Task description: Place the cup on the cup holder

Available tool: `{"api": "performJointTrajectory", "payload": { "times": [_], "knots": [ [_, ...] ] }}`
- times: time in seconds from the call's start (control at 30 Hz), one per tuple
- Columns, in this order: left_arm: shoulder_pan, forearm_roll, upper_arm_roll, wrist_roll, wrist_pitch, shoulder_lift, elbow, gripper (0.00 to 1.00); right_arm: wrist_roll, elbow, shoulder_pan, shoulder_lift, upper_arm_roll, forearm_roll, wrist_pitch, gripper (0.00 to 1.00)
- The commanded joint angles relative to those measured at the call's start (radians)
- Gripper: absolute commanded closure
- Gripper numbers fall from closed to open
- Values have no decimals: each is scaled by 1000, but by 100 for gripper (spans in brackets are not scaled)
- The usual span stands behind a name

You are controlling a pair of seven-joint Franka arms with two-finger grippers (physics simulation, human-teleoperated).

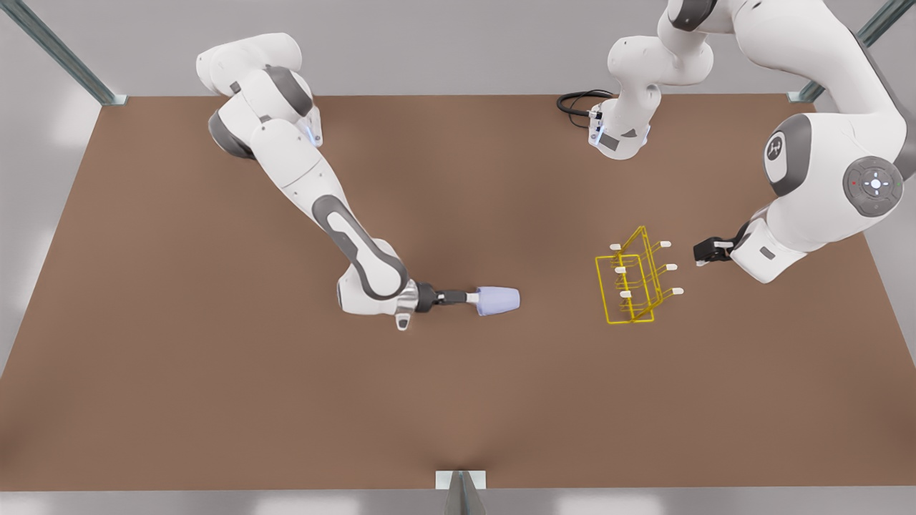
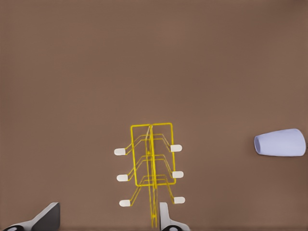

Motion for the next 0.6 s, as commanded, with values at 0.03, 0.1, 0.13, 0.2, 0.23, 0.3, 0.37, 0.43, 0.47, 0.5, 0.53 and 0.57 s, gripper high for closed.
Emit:
{"api": "performJointTrajectory", "payload": {
  "times": [0.03, 0.1, 0.13, 0.2, 0.23, 0.3, 0.37, 0.43, 0.47, 0.5, 0.53, 0.57],
  "knots": [
    [-25, 0, -23, -76, -6, -8, 0, 0, -200, -126, -41, -170, -167, -93, -252, 2],
    [-94, 0, -31, -161, -28, -11, 1, 0, -196, -128, -44, -274, -430, -438, -502, 0],
    [-146, 0, -31, -167, -35, -7, 1, 0, -193, -88, -95, -364, -466, -789, -544, 0],
    [-200, -5, -68, -141, -26, 4, 1, 0, -180, -57, -236, -506, -461, -1320, -645, 0],
    [-200, -1, -114, -72, -26, 48, 35, 0, -132, -65, -296, -561, -451, -1421, -706, 0],
    [-200, 0, -192, 212, -26, 136, 83, 0, 309, -57, -311, -644, -331, -1487, -849, 0],
    [-225, 3, -206, 417, 20, 194, 86, 0, 353, 124, -326, -653, -400, -1509, -1008, 0],
    [-261, 11, -206, 660, 159, 259, 84, 0, 357, 227, -320, -622, -408, -1507, -1024, 0],
    [-278, 8, -207, 692, 222, 292, 78, 0, 378, 225, -337, -615, -405, -1503, -1007, 0],
    [-289, 6, -226, 721, 283, 317, 75, 0, 373, 198, -359, -622, -371, -1520, -955, 0],
    [-292, 2, -233, 812, 352, 338, 72, 0, 375, 80, -434, -680, -322, -1503, -859, 0],
    [-321, 9, -232, 832, 398, 366, 70, 0, 376, 56, -437, -714, -306, -1490, -849, 0]
  ]
}}
